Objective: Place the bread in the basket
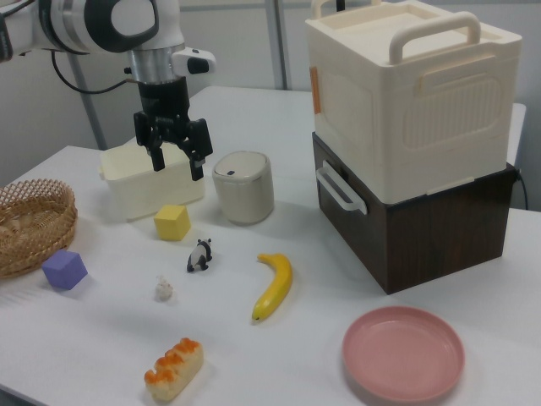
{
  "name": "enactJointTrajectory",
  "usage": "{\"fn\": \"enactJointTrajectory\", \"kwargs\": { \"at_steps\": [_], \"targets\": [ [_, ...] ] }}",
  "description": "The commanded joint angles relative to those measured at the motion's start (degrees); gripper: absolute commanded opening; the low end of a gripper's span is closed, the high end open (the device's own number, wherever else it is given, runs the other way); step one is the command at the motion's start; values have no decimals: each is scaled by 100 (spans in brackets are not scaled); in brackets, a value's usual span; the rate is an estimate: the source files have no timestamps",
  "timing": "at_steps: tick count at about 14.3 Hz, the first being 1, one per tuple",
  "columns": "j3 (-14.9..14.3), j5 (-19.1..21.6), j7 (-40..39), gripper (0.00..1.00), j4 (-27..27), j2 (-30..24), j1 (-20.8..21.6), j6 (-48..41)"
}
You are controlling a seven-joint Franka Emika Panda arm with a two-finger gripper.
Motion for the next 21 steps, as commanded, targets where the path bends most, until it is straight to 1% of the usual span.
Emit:
{"fn": "enactJointTrajectory", "kwargs": {
  "at_steps": [1,2,3,6,8,9,10,12,14,15,19,21],
  "targets": [
    [2,42,50,100,-1169,-885,-7,703],
    [11,42,42,100,-1547,-1201,-16,968],
    [37,42,41,100,-1890,-1518,-34,1014],
    [247,51,15,100,-2542,-2090,-165,1032],
    [248,51,-168,100,-2982,-2503,-166,1023],
    [248,51,-335,100,-3288,-2801,-166,997],
    [248,51,-354,100,-3526,-2934,-174,988],
    [248,51,-398,100,-3599,-2918,-227,1023],
    [222,42,-940,100,-3826,-2901,-306,1032],
    [196,16,-1039,100,-4036,-2892,-306,1154],
    [187,-81,-1031,100,-4828,-2866,-333,2049],
    [178,-125,-1040,100,-5179,-2734,-350,2419]
  ]
}}
